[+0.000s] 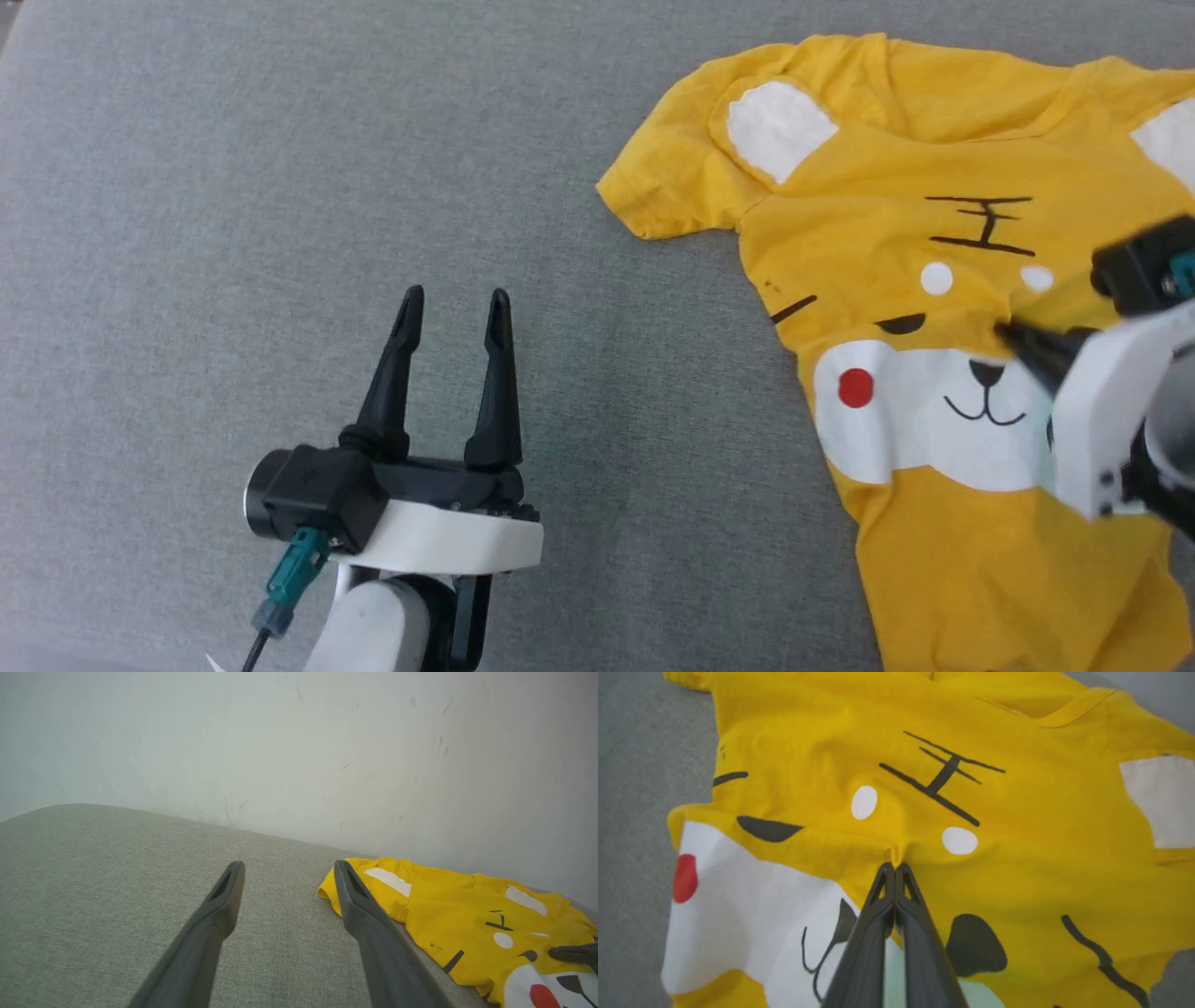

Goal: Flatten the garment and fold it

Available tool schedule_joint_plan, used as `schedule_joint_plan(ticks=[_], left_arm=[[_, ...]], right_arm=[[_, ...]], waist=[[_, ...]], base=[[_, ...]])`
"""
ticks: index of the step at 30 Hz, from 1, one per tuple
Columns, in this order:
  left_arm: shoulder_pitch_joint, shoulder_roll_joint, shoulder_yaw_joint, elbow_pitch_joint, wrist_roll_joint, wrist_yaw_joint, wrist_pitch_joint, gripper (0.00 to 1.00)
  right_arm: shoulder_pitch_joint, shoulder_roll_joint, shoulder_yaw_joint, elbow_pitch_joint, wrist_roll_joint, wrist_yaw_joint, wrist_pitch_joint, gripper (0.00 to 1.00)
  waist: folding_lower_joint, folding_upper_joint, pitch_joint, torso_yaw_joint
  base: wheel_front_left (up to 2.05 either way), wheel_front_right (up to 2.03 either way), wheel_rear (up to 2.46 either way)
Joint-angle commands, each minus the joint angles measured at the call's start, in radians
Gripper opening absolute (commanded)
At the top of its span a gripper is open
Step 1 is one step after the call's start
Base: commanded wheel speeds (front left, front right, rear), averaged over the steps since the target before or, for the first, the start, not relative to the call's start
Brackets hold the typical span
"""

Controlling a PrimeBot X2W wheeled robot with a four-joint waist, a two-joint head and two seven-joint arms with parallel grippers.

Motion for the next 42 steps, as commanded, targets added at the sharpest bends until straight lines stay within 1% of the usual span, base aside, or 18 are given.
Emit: schedule_joint_plan(ticks=[1,4,7,8,10,13,14,15,16,20,23,26,29,31,33,36,39,42], left_arm=[[-0.005,-0.002,0.0,0.004,-0.005,-0.006,-0.005,1.0],[0.0,-0.002,-0.002,0.008,-0.012,-0.006,-0.005,1.0],[0.003,-0.002,-0.003,0.01,-0.015,-0.007,-0.005,1.0],[0.003,-0.002,-0.004,0.011,-0.016,-0.008,-0.005,1.0],[0.002,-0.002,-0.008,0.013,-0.018,-0.01,-0.005,1.0],[-0.001,-0.002,-0.011,0.021,-0.018,-0.015,-0.005,1.0],[-0.002,-0.002,-0.011,0.024,-0.018,-0.017,-0.005,1.0],[-0.003,-0.002,-0.012,0.027,-0.018,-0.018,-0.005,1.0],[-0.003,-0.002,-0.013,0.03,-0.018,-0.02,-0.005,1.0],[-0.002,-0.002,-0.012,0.044,-0.014,-0.027,-0.005,1.0],[0.001,-0.002,-0.011,0.048,-0.011,-0.031,-0.005,1.0],[0.004,-0.002,-0.015,0.049,-0.013,-0.032,-0.005,1.0],[0.003,-0.002,-0.025,0.049,-0.017,-0.032,-0.005,1.0],[0.002,-0.002,-0.03,0.049,-0.02,-0.032,-0.005,1.0],[0.0,-0.002,-0.033,0.049,-0.023,-0.032,-0.005,1.0],[-0.01,-0.002,-0.04,0.047,-0.027,-0.032,-0.005,1.0],[-0.025,-0.002,-0.055,0.046,-0.037,-0.028,-0.005,1.0],[-0.038,-0.002,-0.072,0.045,-0.051,-0.022,-0.005,1.0]], right_arm=[[0.038,-0.007,-0.003,-0.027,0.031,-0.002,0.023,0.0],[0.164,-0.058,-0.005,-0.147,0.144,-0.002,0.147,0.0],[0.314,-0.088,-0.079,-0.224,0.196,-0.002,0.274,0.0],[0.368,-0.089,-0.106,-0.244,0.201,-0.002,0.317,0.0],[0.461,-0.072,-0.169,-0.274,0.215,-0.002,0.389,0.0],[0.537,-0.055,-0.233,-0.313,0.183,-0.002,0.434,0.0],[0.543,-0.048,-0.242,-0.325,0.168,-0.002,0.43,0.18],[0.539,-0.044,-0.245,-0.339,0.152,-0.002,0.412,0.77],[0.527,-0.032,-0.249,-0.349,0.139,-0.002,0.386,1.0],[0.443,0.023,-0.23,-0.404,0.161,-0.002,0.281,1.0],[0.35,0.033,-0.199,-0.462,0.188,-0.002,0.187,1.0],[0.255,0.022,-0.158,-0.46,0.17,-0.002,0.09,1.0],[0.17,-0.017,-0.098,-0.399,0.104,-0.002,0.011,1.0],[0.118,-0.024,-0.057,-0.326,0.07,-0.002,-0.024,1.0],[0.066,-0.055,0.014,-0.255,0.044,-0.002,-0.03,1.0],[-0.017,-0.07,0.093,-0.135,0.033,-0.002,-0.016,1.0],[-0.101,-0.089,0.151,-0.028,0.005,-0.002,-0.019,1.0],[-0.168,-0.09,0.187,0.066,-0.016,-0.002,-0.037,1.0]], waist=[[-0.0001,-0.0001,-0.013,-0.014],[-0.0001,-0.0001,-0.018,-0.027],[-0.0001,-0.0001,-0.016,-0.038],[-0.0001,-0.0001,-0.014,-0.04],[-0.0001,-0.0001,-0.011,-0.042],[-0.0001,-0.0001,-0.007,-0.043],[-0.0001,-0.0001,-0.007,-0.044],[-0.0001,-0.0001,-0.008,-0.043],[-0.0001,-0.0001,-0.01,-0.044],[-0.0001,-0.0001,-0.028,-0.042],[-0.0001,-0.0001,-0.038,-0.037],[-0.0001,-0.0001,-0.043,-0.03],[-0.0001,-0.0001,-0.041,-0.019],[-0.0001,-0.0001,-0.036,-0.011],[-0.0001,-0.0001,-0.027,-0.002],[-0.0001,-0.0001,-0.008,0.015],[-0.0001,-0.0001,0.015,0.039],[-0.0001,-0.0001,0.036,0.064]], base=[[0.0,0.0,0.0],[0.0,0.0,0.0],[0.0,0.0,0.0],[0.0,0.0,0.0],[0.0,0.0,0.0],[0.0,0.0,0.0],[0.0,0.0,0.0],[0.0,0.0,0.0],[0.0,0.0,0.0],[0.0,0.0,0.0],[0.0,0.0,0.0],[0.0,0.0,0.0],[0.0,0.0,0.0],[0.0,0.0,0.0],[0.0,0.0,0.0],[0.0,0.0,0.0],[0.0,0.0,0.0],[0.0,0.0,0.0]])
